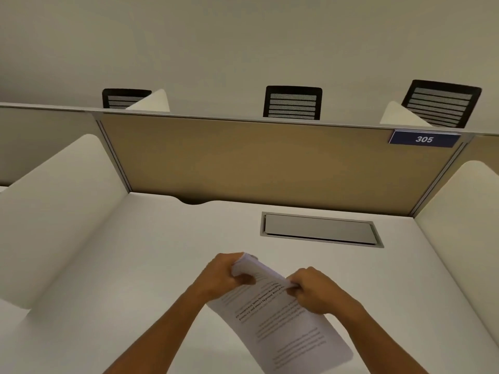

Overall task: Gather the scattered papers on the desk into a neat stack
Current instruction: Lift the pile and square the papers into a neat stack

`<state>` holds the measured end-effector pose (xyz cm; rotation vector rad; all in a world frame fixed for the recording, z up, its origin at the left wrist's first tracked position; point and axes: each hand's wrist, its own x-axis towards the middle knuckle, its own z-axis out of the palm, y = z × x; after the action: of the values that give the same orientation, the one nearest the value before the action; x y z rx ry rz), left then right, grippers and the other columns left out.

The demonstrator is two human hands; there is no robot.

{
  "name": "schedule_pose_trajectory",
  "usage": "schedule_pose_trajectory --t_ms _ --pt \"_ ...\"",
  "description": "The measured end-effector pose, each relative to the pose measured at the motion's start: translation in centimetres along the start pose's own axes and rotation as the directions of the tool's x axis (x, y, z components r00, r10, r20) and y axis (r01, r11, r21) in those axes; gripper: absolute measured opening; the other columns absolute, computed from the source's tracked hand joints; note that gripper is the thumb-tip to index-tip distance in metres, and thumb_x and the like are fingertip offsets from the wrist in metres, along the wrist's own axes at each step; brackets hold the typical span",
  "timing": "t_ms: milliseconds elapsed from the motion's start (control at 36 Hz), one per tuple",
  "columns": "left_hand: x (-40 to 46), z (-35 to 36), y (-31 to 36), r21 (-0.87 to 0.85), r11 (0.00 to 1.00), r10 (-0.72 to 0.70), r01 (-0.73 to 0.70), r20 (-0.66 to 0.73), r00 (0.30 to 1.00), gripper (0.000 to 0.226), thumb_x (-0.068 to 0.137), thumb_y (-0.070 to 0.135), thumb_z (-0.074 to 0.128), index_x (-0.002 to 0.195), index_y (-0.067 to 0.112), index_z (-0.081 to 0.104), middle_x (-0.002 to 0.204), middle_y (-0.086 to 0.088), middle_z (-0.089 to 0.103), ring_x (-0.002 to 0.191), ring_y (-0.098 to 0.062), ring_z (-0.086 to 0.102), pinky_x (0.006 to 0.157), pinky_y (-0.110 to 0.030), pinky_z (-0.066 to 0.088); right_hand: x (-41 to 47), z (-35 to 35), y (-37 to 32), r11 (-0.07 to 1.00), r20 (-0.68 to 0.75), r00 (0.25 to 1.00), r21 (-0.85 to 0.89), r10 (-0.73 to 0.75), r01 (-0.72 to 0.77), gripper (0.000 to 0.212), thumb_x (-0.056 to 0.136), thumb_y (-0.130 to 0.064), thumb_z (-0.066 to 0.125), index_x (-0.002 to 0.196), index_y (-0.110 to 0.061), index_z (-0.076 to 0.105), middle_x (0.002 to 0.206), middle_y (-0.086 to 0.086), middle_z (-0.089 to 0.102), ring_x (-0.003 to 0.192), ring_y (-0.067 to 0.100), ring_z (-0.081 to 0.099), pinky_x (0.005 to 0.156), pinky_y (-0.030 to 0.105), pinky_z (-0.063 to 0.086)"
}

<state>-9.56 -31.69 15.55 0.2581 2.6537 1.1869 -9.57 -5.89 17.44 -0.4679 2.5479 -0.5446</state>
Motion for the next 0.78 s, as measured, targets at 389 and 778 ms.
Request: schedule_pose_trajectory --t_ms 389,778 --pt "-1.6 0.2 -0.6 -0.523 0.842 -0.168 0.131 -0.024 0.986 0.023 0.077 0.037 0.076 0.091 0.019 0.077 0.083 -0.007 0.078 0.074 -0.026 0.076 0.063 -0.027 0.057 -2.4 -3.7 5.8 0.893 -0.039 0.999 0.447 -0.035 0.048 0.028 0.083 -0.045 0.070 0.099 -0.024 0.078 0.093 -0.002 0.079 0.082 0.017 0.077 0.074 0.032 0.064" --pt "-1.9 1.1 -3.7 -0.744 0.639 -0.339 0.194 -0.046 0.940 0.034 0.074 0.031 0.083 0.100 0.010 0.075 0.096 -0.016 0.077 0.085 -0.038 0.075 0.074 -0.049 0.061 -2.2 5.6 10.8 0.372 -0.092 0.984 0.928 0.151 0.030 0.047 0.082 -0.017 0.080 0.126 -0.008 0.066 0.119 0.015 0.074 0.109 0.036 0.071 0.087 0.047 0.061"
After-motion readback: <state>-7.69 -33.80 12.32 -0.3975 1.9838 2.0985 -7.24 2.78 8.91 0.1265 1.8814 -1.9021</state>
